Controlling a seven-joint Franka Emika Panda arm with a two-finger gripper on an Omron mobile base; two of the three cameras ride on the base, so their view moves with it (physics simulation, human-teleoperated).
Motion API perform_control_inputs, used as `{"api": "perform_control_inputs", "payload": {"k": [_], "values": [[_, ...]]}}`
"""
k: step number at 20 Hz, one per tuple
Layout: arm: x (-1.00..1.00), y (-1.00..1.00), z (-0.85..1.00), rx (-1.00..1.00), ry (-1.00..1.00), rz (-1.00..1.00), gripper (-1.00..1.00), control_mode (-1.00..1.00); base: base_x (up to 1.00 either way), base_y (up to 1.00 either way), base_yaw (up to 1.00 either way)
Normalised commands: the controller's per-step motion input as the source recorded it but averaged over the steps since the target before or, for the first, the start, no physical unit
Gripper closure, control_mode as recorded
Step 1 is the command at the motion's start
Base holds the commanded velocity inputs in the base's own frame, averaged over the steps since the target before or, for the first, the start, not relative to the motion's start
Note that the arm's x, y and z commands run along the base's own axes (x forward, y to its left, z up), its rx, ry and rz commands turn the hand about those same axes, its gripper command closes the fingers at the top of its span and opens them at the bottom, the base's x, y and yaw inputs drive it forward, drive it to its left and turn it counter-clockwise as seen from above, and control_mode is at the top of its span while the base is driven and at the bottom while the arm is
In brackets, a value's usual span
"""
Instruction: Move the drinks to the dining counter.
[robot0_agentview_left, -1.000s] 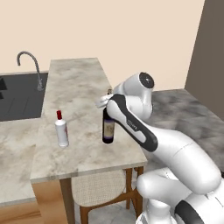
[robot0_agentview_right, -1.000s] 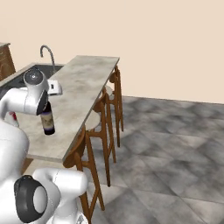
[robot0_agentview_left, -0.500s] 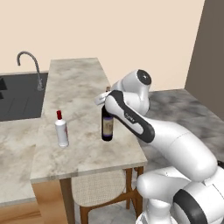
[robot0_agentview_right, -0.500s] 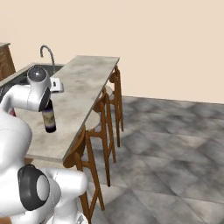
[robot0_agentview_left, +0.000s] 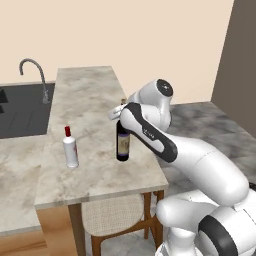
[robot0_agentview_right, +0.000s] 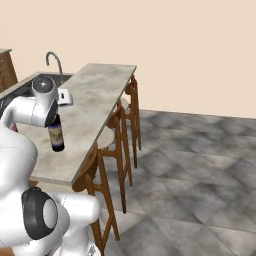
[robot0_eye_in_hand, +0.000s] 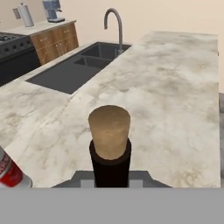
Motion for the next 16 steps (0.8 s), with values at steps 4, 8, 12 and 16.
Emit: {"api": "perform_control_inputs", "payload": {"k": [4, 8, 12, 16], "values": [[0.00, 0.00, -0.19, 0.00, -0.01, 0.00, 1.00, -1.00, 0.00, 0.00, 0.00], [0.00, 0.00, -0.16, 0.00, -0.01, 0.00, 1.00, -1.00, 0.00, 0.00, 0.00], [0.00, 0.01, -0.23, 0.00, -0.03, 0.00, 1.00, -1.00, 0.00, 0.00, 0.00], [0.00, 0.00, -0.28, 0.00, -0.11, 0.00, 1.00, -1.00, 0.00, 0.00, 0.00]]}}
